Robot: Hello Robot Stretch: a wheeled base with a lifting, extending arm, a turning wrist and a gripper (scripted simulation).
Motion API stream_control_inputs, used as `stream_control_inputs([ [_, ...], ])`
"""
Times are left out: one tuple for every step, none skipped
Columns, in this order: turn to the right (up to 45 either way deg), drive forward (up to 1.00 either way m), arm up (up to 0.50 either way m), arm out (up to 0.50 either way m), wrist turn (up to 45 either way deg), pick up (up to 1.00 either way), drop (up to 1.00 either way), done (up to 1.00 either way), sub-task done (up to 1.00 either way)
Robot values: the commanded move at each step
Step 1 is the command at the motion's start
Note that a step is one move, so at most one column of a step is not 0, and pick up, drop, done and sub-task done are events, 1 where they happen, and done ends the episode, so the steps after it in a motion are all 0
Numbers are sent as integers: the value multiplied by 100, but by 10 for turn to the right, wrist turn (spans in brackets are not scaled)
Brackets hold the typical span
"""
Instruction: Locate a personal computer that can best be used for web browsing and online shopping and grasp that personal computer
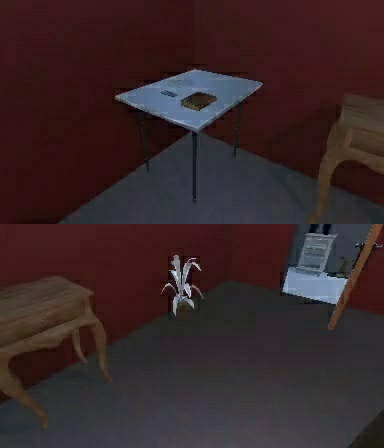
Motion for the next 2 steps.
stream_control_inputs([
  [360, 0, 0, 0, 0, 0, 0, 0, 0],
  [0, 20, 0, 0, 0, 0, 0, 0, 0],
])
